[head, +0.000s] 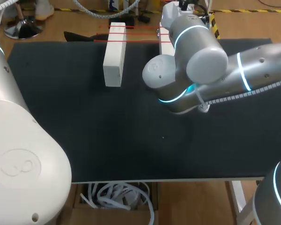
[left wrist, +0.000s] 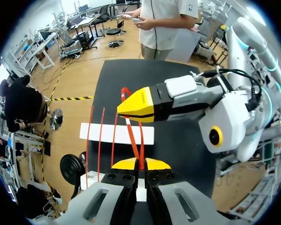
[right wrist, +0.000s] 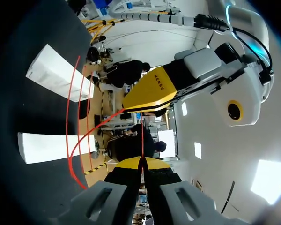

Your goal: Grab the tape and strap the tape.

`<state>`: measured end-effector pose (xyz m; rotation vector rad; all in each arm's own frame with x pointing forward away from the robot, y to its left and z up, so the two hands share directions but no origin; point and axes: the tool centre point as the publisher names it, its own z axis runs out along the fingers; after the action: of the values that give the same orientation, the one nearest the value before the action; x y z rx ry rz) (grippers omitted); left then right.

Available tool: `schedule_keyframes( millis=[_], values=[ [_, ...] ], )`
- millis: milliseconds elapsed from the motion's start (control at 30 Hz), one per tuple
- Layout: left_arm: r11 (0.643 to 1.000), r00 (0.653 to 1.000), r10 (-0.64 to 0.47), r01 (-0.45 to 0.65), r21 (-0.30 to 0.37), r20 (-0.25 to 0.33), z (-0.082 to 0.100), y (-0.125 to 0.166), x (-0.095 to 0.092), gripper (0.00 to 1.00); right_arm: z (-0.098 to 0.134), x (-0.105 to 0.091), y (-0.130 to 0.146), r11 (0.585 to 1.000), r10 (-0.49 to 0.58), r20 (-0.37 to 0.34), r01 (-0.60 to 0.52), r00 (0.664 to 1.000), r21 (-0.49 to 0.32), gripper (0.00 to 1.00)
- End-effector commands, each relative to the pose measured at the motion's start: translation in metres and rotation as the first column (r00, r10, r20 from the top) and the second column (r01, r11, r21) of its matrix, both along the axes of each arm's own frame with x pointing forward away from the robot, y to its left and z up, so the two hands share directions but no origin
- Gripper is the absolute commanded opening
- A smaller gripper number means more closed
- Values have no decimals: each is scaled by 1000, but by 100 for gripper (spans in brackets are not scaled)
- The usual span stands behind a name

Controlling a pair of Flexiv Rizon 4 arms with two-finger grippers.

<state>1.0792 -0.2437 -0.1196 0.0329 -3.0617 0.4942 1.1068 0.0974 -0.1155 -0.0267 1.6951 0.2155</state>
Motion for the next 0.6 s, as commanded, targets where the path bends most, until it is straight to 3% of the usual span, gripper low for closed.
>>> schedule_keyframes(
  millis=[33, 600],
  values=[
    [1000, 1000, 1, -1, 5, -2, 1, -1, 0, 0, -1, 1, 3, 1000, -5, -9, 5, 1000, -11, 0],
    [1000, 1000, 1, -1, 5, -2, 1, -1, 0, 0, 2, -2, 4, 999, 0, -2, 0, 1000, -32, 0]
  ],
)
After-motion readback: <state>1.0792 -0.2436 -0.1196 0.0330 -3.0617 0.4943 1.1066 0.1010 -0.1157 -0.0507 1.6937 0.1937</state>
